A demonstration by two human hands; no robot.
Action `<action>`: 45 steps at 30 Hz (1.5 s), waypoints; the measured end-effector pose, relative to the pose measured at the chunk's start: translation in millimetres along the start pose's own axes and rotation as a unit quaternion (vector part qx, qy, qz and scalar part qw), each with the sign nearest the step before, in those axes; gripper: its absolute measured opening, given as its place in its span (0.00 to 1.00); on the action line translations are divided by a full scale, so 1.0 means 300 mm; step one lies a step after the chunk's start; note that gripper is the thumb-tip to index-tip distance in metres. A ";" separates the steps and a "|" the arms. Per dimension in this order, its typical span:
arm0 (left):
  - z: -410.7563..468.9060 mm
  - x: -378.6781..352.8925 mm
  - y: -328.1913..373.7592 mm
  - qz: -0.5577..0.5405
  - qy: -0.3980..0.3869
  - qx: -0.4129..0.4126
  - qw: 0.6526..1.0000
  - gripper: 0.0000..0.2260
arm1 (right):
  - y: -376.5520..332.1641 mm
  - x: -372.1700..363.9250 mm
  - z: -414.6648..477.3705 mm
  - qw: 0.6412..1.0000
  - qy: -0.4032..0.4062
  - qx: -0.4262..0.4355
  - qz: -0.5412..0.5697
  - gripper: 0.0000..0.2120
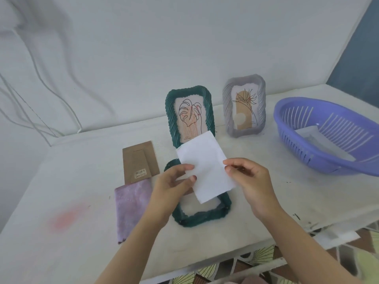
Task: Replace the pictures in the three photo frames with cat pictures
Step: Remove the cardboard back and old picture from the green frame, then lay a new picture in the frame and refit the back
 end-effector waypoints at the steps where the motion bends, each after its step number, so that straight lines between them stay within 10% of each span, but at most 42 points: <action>1: 0.007 -0.012 0.003 -0.016 0.006 0.006 1.000 0.09 | -0.009 0.007 0.000 1.000 -0.003 0.001 0.006 0.10; 6: 0.052 -0.073 0.027 -0.003 0.010 0.004 1.000 0.11 | -0.080 0.106 0.047 0.988 -0.009 0.087 -0.124 0.09; 9: 0.083 -0.128 0.051 0.005 0.003 0.002 1.000 0.12 | -0.179 0.223 0.091 0.902 0.034 0.249 -0.350 0.07; 13: 0.124 -0.223 0.076 0.005 -0.006 0.008 1.000 0.12 | -0.269 0.390 0.158 0.831 0.044 0.208 -0.514 0.09; 18: 0.178 -0.372 0.095 0.000 -0.046 0.013 0.999 0.12 | -0.283 0.499 0.197 0.870 -0.060 0.051 -0.486 0.13; 45: 0.321 -0.845 0.107 0.255 -0.011 -0.001 0.967 0.17 | -0.307 0.589 0.266 0.917 -0.186 0.029 -0.353 0.13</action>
Point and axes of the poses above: each hand's wrist, its own z-axis towards the middle knuckle, its own x-axis out of the back of the hand, y = z × x, the point moved 4 cm from there along z, towards the middle knuckle, and after that the axes turned 14 degrees about z, right-handed, at the moved point
